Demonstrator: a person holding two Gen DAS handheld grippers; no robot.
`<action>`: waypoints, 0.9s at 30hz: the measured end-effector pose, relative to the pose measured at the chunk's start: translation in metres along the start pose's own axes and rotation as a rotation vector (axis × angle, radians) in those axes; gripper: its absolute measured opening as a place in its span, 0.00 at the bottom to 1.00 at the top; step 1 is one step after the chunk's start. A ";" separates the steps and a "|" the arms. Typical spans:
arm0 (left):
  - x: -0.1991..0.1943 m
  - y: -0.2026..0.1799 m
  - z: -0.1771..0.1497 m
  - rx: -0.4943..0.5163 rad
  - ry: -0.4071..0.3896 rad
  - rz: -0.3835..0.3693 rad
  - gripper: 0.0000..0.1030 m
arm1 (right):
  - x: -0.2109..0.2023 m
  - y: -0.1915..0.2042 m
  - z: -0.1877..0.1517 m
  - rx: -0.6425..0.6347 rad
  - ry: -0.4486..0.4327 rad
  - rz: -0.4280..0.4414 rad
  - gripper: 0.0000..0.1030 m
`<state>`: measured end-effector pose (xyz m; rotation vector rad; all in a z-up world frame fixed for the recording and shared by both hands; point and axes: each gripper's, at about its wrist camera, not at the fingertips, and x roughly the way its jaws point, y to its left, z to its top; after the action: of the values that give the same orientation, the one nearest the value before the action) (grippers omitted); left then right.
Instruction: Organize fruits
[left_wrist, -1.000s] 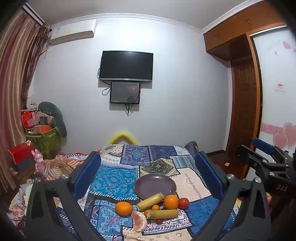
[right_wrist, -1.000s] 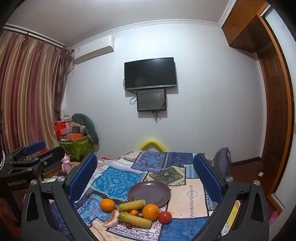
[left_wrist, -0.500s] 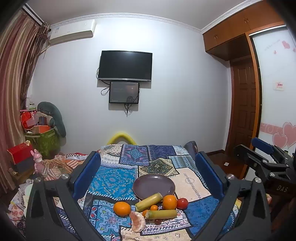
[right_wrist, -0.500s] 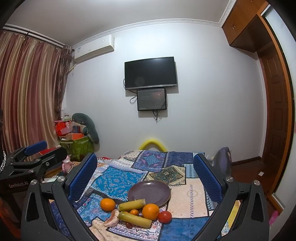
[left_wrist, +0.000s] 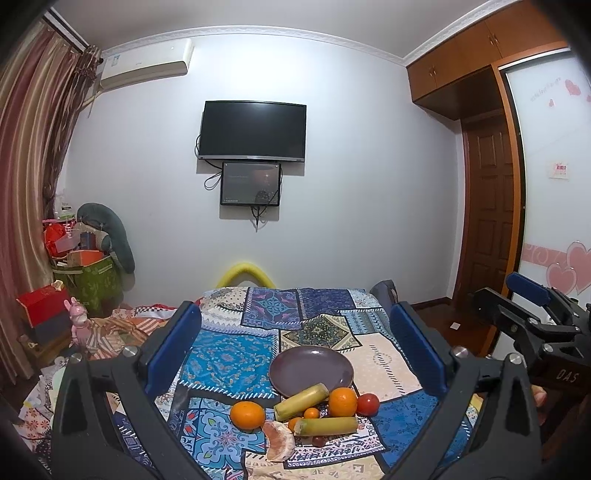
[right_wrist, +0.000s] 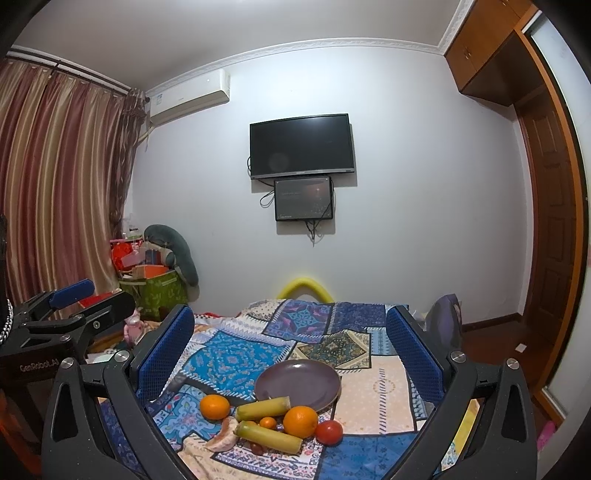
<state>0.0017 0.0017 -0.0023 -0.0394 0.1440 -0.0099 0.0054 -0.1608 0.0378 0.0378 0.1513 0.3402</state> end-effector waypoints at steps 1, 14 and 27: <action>0.000 0.000 0.000 -0.001 0.000 0.000 1.00 | 0.000 0.000 0.001 -0.001 0.000 -0.001 1.00; 0.002 -0.002 -0.002 0.001 0.002 0.004 1.00 | 0.002 0.001 -0.002 0.000 0.000 -0.002 1.00; 0.001 -0.004 -0.002 0.001 0.000 0.000 1.00 | 0.003 0.000 -0.003 0.003 0.000 0.003 1.00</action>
<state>0.0026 -0.0024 -0.0040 -0.0386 0.1439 -0.0097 0.0077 -0.1593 0.0345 0.0411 0.1517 0.3432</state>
